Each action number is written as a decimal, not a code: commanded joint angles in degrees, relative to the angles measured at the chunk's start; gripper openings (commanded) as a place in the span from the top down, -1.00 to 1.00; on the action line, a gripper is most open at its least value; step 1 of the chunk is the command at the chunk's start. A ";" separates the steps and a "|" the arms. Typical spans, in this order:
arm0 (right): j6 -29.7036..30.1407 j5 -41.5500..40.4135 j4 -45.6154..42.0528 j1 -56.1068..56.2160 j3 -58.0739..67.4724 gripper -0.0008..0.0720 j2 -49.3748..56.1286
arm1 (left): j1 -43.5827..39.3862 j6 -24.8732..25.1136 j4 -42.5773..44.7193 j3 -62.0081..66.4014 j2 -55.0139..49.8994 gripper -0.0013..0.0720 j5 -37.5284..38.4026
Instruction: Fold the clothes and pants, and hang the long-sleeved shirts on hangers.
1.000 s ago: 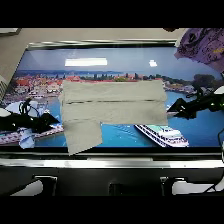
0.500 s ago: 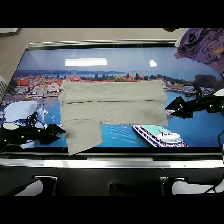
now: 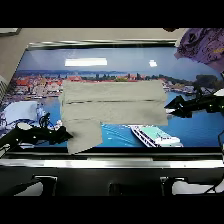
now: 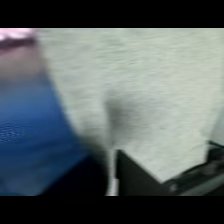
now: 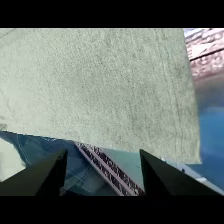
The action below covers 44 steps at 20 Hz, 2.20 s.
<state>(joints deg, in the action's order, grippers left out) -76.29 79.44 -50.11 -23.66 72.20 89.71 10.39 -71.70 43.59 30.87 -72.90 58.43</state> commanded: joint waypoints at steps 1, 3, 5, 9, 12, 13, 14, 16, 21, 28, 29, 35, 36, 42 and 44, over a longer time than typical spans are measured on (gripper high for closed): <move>-3.69 -1.92 -1.86 -0.22 0.31 -0.42 0.00 | -1.25 -0.07 -1.42 0.04 -0.42 0.91 -0.57; -5.88 -4.24 -4.76 -1.05 0.52 -0.42 0.22 | -1.07 -0.02 -1.40 0.04 -0.39 0.91 0.20; -6.32 -3.91 -4.74 -2.49 0.52 -0.42 2.16 | -1.07 -0.04 -1.40 0.04 -0.39 0.91 0.72; -5.92 -1.07 -6.54 -2.95 0.50 -0.42 7.45 | -1.07 -0.07 -1.40 0.04 -0.39 0.91 1.09; -5.97 -1.33 -8.81 -2.93 0.50 -0.42 9.07 | -1.07 -0.04 -1.38 0.04 -0.39 0.91 1.07; -5.84 -0.68 -9.25 -2.93 0.50 -0.42 9.53 | -1.07 -0.04 -1.38 0.04 -0.39 0.91 1.07; -5.51 0.15 -9.20 -2.93 0.50 -0.42 10.03 | -1.07 -0.04 -1.38 0.04 -0.39 0.91 1.07; -4.55 0.98 -7.96 -2.91 0.44 -0.42 10.95 | -1.07 -0.07 -1.38 0.04 -0.39 0.91 1.07; -3.89 2.03 -5.99 -2.80 0.26 -0.42 11.67 | -1.07 -0.09 -1.38 0.07 -0.39 0.91 1.07; -3.34 2.32 -2.93 -2.80 -1.11 -0.15 12.50 | -1.07 -0.24 -1.38 0.07 -0.39 0.91 1.03; -3.34 2.38 -2.60 -2.80 -1.22 -0.15 12.72 | -1.07 -0.26 -1.38 0.07 -0.39 0.91 1.03; -2.58 2.71 -2.60 -2.80 -1.53 -0.15 12.72 | -1.07 -0.24 -1.38 0.07 -0.39 0.91 1.03; -2.29 2.97 -2.60 -2.80 -1.53 0.10 12.72 | -1.07 -0.24 -1.38 0.07 -0.39 0.91 1.03; 0.22 4.63 -2.29 -2.80 -1.51 0.89 12.22 | -1.03 -0.28 1.66 2.45 0.13 0.91 1.60; 0.20 6.21 -4.07 -2.80 -1.51 0.89 10.71 | -0.33 -0.28 2.40 4.96 1.01 0.91 4.22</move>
<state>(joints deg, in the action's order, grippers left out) -76.62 82.98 -53.52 -26.46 70.63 101.71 9.56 -71.96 44.25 33.36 -72.71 60.25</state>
